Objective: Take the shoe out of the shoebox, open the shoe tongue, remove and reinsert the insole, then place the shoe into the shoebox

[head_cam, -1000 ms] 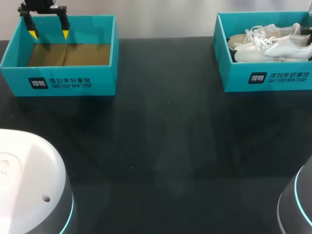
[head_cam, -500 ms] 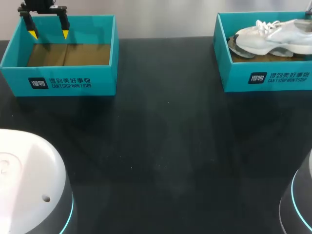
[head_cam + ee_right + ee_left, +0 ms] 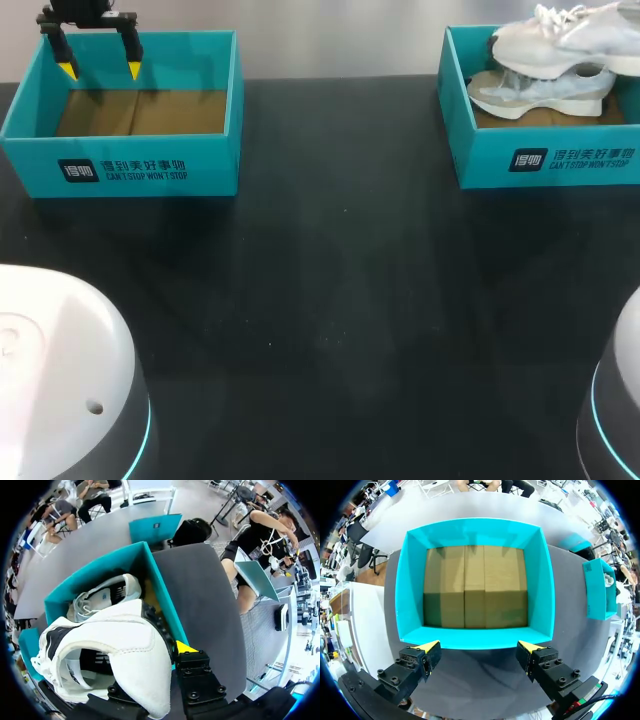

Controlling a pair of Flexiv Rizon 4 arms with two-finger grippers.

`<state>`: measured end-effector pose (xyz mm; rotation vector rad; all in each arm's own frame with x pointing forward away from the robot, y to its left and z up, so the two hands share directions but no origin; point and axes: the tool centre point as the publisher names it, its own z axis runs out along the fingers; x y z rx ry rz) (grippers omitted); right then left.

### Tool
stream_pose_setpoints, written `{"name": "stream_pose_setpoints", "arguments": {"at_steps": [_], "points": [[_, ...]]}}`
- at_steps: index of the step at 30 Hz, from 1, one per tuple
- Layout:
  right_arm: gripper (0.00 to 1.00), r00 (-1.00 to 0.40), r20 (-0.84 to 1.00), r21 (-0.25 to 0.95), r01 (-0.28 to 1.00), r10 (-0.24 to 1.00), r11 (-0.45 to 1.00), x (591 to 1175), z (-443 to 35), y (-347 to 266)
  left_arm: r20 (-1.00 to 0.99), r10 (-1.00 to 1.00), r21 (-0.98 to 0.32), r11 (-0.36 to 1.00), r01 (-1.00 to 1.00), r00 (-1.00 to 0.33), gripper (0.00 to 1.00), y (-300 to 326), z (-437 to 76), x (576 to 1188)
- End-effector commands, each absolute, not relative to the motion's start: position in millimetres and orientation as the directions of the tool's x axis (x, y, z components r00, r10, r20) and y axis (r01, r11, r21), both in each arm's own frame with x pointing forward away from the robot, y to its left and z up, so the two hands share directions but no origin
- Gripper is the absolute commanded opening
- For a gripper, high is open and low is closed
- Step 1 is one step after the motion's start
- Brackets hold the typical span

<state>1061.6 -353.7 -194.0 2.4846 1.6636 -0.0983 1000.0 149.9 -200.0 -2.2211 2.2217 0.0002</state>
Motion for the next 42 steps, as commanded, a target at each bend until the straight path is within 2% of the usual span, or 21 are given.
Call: {"name": "stream_pose_setpoints", "arguments": {"at_steps": [1, 5, 14, 20, 35, 40, 42], "points": [[0.00, 0.410, -0.137, 0.108, 0.911, 0.902, -0.398, 1042, -171, -350, 0.000, -1.000, 0.000, 0.000, -1.000, 0.000, 1.00, 150, -200, 1000], [0.00, 0.451, -0.126, 0.123, 0.891, 0.884, -0.437, 1020, -158, -340, 0.000, -1.000, 0.000, 0.000, -1.000, 0.000, 1.00, 150, -200, 1000], [0.00, 0.440, -0.131, 0.128, 0.896, 0.889, -0.425, 975, -155, -296, 0.000, -1.000, 0.000, 0.000, -1.000, 0.000, 1.00, 150, -200, 1000], [0.00, 0.427, -0.131, 0.083, 0.904, 0.895, -0.419, 951, -151, -268, 0.000, -1.000, 0.000, 0.000, -1.000, 0.000, 1.00, 150, -200, 1000], [0.00, 0.427, -0.131, 0.083, 0.904, 0.895, -0.419, 951, -151, -268, 0.000, -1.000, 0.000, 0.000, -1.000, 0.000, 1.00, 150, -200, 1000], [0.00, 0.403, -0.224, 0.114, 0.915, 0.887, -0.387, 903, -168, -224, 0.000, -1.000, 0.000, 0.000, -1.000, 0.000, 1.00, 150, -200, 1000], [0.00, 0.411, -0.194, 0.101, 0.911, 0.891, -0.399, 886, -174, -213, 0.000, -1.000, 0.000, 0.000, -1.000, 0.000, 1.00, 150, -200, 1000]]}}
